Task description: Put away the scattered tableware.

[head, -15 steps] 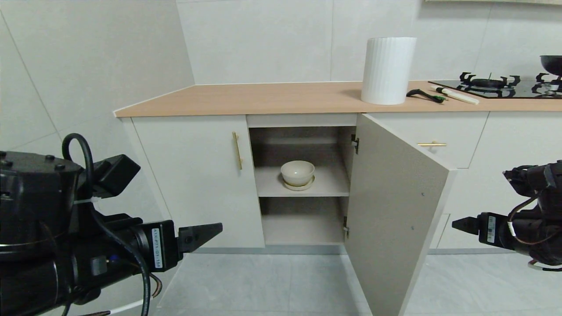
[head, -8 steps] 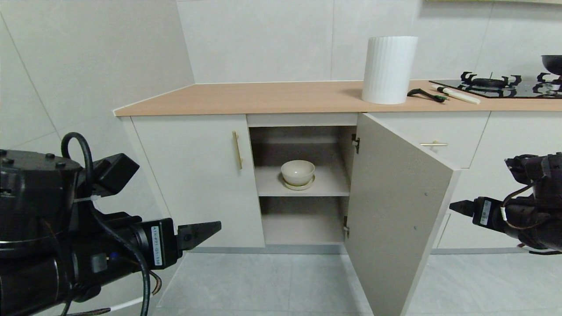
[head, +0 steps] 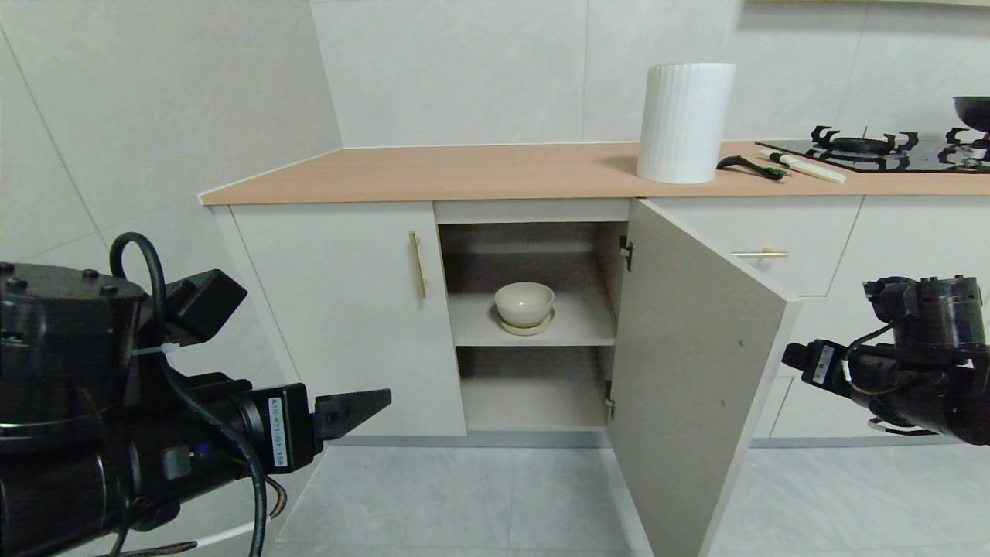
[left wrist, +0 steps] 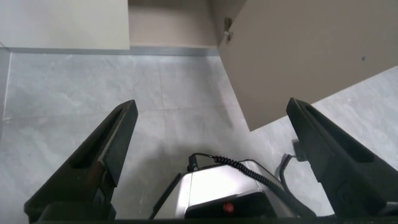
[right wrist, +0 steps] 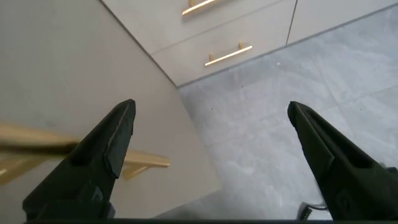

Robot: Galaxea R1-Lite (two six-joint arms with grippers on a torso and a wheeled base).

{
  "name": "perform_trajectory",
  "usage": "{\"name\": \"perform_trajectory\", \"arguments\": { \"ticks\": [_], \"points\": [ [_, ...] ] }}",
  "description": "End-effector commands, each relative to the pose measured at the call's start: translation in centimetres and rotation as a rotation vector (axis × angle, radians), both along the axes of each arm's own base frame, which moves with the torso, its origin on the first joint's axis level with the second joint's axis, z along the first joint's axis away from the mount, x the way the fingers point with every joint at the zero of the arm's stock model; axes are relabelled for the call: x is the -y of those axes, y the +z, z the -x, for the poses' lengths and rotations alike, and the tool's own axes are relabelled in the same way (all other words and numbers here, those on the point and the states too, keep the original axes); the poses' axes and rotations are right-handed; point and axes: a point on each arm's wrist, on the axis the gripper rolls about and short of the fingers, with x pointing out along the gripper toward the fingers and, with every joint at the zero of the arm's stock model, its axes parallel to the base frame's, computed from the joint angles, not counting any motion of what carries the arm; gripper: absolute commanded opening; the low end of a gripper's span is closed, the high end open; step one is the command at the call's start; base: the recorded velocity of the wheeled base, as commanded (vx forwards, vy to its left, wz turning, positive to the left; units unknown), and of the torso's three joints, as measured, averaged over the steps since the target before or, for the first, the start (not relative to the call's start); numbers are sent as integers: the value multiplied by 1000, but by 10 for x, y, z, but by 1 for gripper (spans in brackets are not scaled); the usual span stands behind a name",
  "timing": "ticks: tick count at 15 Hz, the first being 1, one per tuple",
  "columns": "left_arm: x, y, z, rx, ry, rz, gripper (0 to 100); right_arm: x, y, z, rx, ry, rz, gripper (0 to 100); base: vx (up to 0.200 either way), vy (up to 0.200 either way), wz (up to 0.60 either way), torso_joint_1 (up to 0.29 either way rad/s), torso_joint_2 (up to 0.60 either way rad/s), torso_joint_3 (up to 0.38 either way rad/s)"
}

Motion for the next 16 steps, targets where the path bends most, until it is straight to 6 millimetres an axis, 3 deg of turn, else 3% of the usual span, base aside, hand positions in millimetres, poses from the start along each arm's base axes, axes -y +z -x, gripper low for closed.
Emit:
{"name": "perform_trajectory", "arguments": {
  "ticks": [1,2,7,10,16],
  "points": [
    [0,-1,-1,-4,1,-2,100,-12,-12,-5,-40,39,1,100,0,0,0,0,0,0],
    [0,-1,-1,-4,1,-2,100,-17,-12,-6,-38,51,-2,100,0,0,0,0,0,0],
    [1,-1,-1,-4,1,-2,100,-86,-24,-39,-39,246,9,100,0,0,0,0,0,0],
    [1,-1,-2,-2,3,-2,100,-107,-34,-60,-39,309,-12,100,0,0,0,0,0,0],
    [0,1,-1,5,7,0,100,-138,-34,-84,-18,425,-64,100,0,0,0,0,0,0]
  ]
}}
